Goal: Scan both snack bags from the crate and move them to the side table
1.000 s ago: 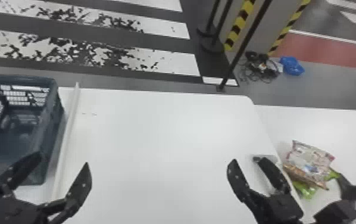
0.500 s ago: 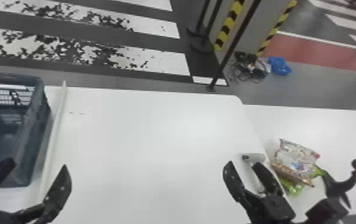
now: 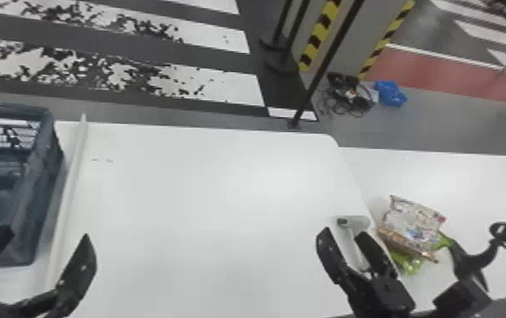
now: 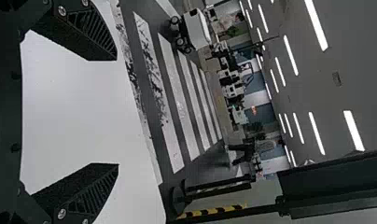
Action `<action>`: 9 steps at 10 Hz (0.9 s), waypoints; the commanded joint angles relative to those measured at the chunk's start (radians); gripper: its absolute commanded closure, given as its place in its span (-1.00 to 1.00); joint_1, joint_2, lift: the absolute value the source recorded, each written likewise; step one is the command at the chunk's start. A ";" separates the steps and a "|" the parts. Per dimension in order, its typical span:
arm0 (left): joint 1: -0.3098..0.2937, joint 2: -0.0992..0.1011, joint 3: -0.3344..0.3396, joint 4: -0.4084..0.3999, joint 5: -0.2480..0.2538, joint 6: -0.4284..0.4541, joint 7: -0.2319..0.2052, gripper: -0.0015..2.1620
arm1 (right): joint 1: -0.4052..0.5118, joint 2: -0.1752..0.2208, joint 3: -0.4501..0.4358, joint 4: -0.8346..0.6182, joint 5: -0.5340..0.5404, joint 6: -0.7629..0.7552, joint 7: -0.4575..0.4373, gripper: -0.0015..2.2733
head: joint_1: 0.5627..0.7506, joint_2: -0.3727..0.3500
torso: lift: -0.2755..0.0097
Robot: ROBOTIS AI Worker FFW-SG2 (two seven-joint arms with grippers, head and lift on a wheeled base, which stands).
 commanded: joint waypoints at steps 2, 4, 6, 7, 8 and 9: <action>0.003 -0.007 -0.003 0.004 -0.002 0.000 0.000 -0.94 | -0.001 0.001 0.001 0.001 -0.005 -0.003 0.000 -0.89 | 0.41 -0.93 | 0.73; 0.003 -0.007 -0.003 0.004 -0.002 -0.003 0.000 -0.94 | 0.005 0.001 0.004 0.001 -0.005 -0.019 0.002 -0.89 | 0.41 -0.93 | 0.73; -0.002 -0.007 -0.003 0.004 -0.002 0.000 0.000 -0.94 | 0.005 0.001 0.004 0.001 -0.005 -0.025 0.002 -0.89 | 0.41 -0.93 | 0.73; -0.002 -0.007 -0.003 0.002 -0.002 -0.003 0.000 -0.94 | 0.006 0.001 0.004 0.000 -0.006 -0.025 0.002 -0.89 | 0.41 -0.93 | 0.73; -0.002 -0.008 -0.004 0.002 -0.002 -0.003 0.000 -0.94 | 0.008 0.001 0.004 -0.002 -0.005 -0.025 0.002 -0.89 | 0.41 -0.93 | 0.73; -0.001 -0.008 -0.007 0.002 -0.002 -0.003 0.000 -0.94 | 0.008 0.001 0.004 -0.003 -0.005 -0.025 0.000 -0.89 | 0.41 -0.93 | 0.73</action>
